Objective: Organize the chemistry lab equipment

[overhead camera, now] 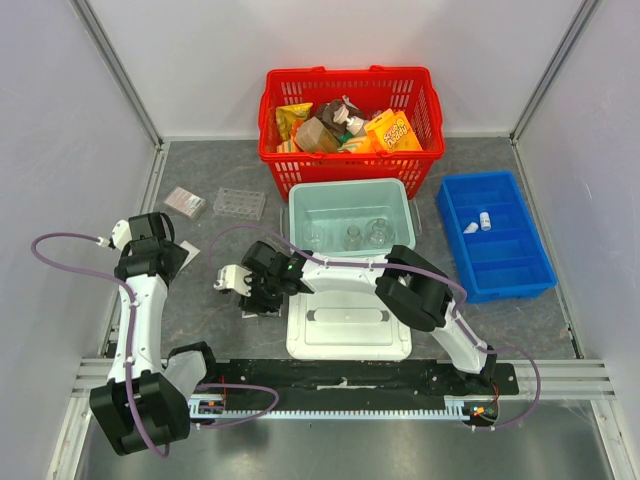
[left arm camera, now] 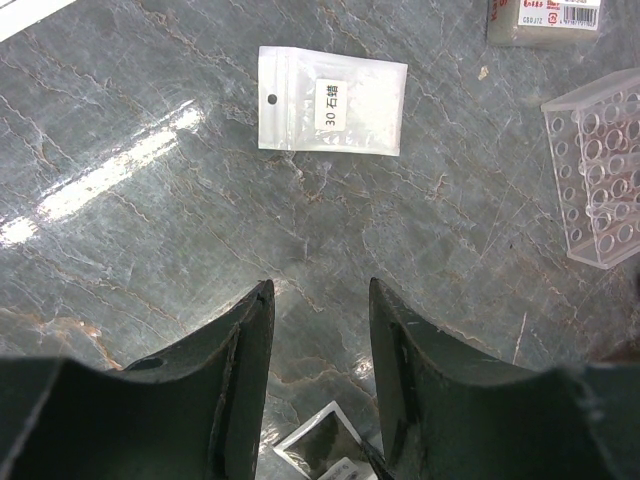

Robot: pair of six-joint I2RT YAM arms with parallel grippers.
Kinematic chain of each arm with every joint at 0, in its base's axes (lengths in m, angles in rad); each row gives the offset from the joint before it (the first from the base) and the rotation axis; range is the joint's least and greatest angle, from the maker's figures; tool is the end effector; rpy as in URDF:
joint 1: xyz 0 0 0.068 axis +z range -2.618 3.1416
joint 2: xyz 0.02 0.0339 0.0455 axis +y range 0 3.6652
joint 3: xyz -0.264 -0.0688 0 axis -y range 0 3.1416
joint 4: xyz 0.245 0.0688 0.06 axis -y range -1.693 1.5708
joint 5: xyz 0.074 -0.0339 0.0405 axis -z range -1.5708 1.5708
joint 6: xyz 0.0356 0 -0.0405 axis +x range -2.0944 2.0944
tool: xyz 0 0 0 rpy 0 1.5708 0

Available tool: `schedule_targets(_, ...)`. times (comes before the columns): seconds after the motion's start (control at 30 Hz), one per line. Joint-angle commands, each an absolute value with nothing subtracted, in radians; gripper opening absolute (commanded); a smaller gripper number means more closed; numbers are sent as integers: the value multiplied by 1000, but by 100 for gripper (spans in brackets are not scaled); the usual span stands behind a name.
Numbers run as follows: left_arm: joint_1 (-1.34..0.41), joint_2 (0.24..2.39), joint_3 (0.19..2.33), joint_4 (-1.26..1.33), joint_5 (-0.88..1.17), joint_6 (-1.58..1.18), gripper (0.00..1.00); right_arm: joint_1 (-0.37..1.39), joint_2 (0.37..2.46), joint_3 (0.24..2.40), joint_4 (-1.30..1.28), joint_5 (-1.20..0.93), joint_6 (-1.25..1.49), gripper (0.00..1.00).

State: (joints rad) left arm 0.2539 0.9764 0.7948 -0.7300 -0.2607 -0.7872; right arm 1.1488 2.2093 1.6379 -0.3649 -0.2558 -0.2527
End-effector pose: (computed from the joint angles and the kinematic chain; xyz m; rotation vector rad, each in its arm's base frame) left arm 0.1819 0.0567 0.2613 -1.3082 2.0620 0.0886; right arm 0.1884 0.4417 0.1561 -1.7587 1.9147 0.6705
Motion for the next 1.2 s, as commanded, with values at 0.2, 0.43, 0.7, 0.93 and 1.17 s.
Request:
schedule_targets(0.2,259,957,801,-713,-279,-788,49,1146,2215,1622,-350,-215,-239,45)
schedule_targets(0.43,261,960,798,-712,-276,-790,49,1146,2181,1592,-290,-213,-221,40)
schedule_targets(0.7,261,950,792,-710,-275,-787,49,1146,2088,1574,-245,-233,-163,40)
schedule_targets(0.93,259,934,790,-701,-241,-775,49,1143,1961,1568,-242,-137,-89,39)
schedule_targets(1.17,259,911,784,-699,-236,-767,49,1108,1783,1563,-291,-23,-2,39)
